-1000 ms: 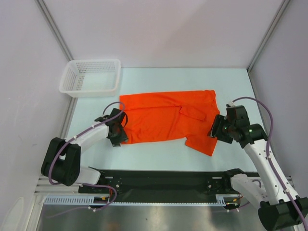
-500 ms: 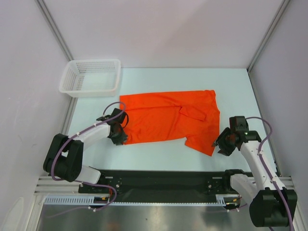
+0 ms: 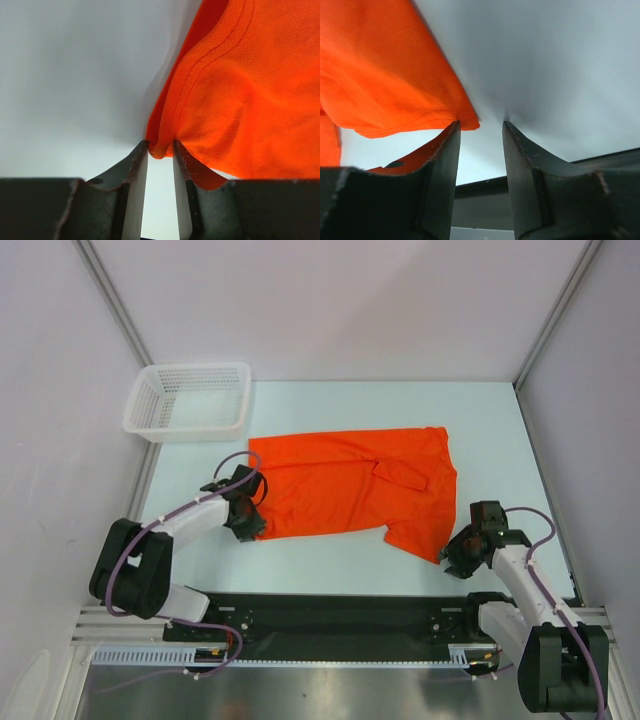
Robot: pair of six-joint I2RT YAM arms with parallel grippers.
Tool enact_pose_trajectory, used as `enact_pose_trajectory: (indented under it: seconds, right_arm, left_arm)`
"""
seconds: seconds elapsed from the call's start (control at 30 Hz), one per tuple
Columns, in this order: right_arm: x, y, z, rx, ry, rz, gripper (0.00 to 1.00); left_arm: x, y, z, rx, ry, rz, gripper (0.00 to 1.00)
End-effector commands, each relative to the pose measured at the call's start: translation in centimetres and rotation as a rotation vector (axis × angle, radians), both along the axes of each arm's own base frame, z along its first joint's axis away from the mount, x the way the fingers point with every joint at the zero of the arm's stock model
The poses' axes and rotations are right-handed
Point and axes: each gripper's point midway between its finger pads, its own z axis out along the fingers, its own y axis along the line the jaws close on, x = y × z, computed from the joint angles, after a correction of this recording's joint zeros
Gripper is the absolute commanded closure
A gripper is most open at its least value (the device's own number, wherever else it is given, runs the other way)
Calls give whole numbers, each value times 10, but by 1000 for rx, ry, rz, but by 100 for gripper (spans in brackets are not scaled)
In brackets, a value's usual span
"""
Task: Fold and stack the t-shirts
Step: Fold the tshirt
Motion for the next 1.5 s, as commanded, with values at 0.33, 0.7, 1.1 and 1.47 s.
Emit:
enact_pose_trajectory:
  seconds: [0.33,0.7,1.1,1.47]
  right_arm:
    - [11,-3,-10,-5,-18,-44,65]
    - [0,-4,3,-13,4,-41,70]
    - [18,-4,-7,-20,-1,-2,68]
    - [11,-3,1,-17,7,1,100]
  left_arm:
    - [1,7,26,1,-72,48,58]
    - [0,11,26,22,-63,60,55]
    - [0,8,25,10,-61,52,55]
    - [-5,6,19,-9,-56,35,54]
